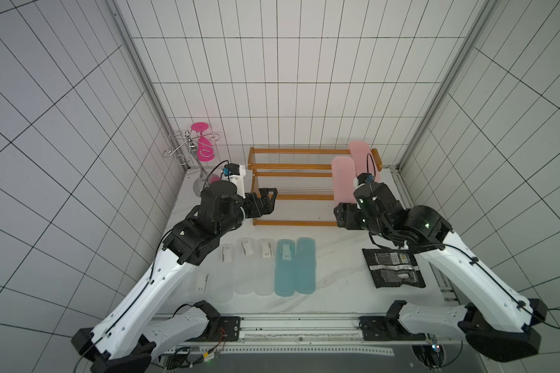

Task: Place the pencil cases on the shelf according to color
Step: Place the pencil case on the shelf.

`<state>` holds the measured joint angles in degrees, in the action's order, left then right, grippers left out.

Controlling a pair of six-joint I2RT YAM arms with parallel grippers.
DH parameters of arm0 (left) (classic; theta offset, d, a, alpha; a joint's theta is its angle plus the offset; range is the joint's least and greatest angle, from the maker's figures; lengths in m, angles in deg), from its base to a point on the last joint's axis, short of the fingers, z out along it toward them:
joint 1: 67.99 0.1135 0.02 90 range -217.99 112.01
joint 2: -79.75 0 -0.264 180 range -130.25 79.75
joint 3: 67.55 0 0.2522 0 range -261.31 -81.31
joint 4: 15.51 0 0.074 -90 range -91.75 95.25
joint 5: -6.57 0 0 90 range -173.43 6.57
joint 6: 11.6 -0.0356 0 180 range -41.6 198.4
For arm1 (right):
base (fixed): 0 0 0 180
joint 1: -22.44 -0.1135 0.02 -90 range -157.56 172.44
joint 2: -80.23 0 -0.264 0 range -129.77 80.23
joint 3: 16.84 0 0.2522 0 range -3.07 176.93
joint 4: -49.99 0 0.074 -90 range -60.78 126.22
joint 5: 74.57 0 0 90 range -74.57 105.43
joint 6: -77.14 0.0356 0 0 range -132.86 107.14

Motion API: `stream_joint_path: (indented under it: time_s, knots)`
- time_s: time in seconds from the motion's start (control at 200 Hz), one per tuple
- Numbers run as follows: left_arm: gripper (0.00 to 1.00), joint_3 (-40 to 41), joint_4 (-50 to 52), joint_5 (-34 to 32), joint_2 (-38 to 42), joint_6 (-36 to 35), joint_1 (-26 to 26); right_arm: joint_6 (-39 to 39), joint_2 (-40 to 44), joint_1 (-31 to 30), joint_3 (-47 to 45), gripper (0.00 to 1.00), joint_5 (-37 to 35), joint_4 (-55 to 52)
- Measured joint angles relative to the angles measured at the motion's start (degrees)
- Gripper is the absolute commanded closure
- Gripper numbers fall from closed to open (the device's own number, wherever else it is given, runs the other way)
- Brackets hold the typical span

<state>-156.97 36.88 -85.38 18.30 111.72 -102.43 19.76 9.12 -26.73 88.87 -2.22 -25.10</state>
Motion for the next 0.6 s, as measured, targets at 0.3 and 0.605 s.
stream_joint_path:
  time_s: [0.3,0.605]
  knots:
    - [0.02,-0.1,-1.9,2.5,-5.0,-0.8,2.7,-10.6,-16.9,12.4,16.5,0.29,5.5,-1.1]
    - [0.02,3.2,-5.6,6.9,-5.2,-1.0,6.3,-16.1,-29.9,19.4,31.0,0.28,7.7,-2.9]
